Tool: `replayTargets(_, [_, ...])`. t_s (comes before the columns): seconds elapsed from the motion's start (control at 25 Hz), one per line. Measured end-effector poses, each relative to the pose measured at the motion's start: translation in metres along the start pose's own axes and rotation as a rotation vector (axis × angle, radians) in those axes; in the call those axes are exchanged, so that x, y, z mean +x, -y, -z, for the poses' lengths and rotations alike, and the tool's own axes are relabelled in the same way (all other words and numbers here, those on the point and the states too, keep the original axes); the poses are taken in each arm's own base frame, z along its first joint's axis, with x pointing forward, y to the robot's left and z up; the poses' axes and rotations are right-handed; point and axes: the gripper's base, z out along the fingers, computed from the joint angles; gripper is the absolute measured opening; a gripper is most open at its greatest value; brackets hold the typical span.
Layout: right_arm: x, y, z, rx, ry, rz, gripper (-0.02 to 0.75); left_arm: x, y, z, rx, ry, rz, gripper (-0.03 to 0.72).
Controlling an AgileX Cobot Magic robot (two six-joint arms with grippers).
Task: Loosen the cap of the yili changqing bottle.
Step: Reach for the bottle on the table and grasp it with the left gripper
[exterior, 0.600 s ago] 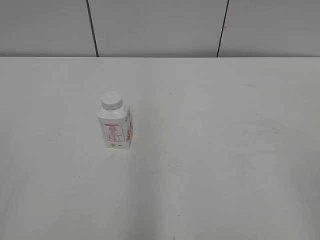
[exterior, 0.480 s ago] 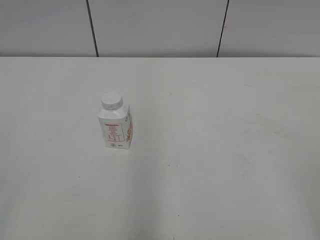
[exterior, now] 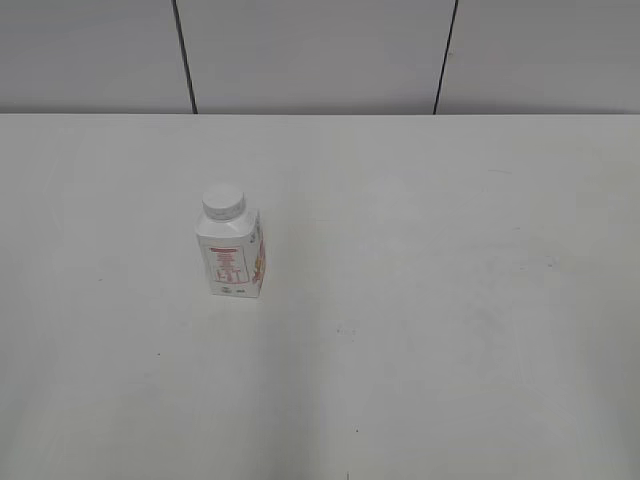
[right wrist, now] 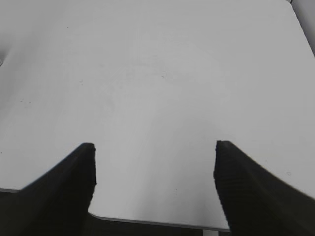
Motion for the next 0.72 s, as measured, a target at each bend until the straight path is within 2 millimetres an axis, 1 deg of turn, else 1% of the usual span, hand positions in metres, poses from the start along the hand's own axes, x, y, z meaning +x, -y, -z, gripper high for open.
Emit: replayTargets(0.72, [0.0,0.0,0.0,0.0,0.0,0.0,0.586,0.0,0.0,0.0,0.0,0.0,0.0,0.244])
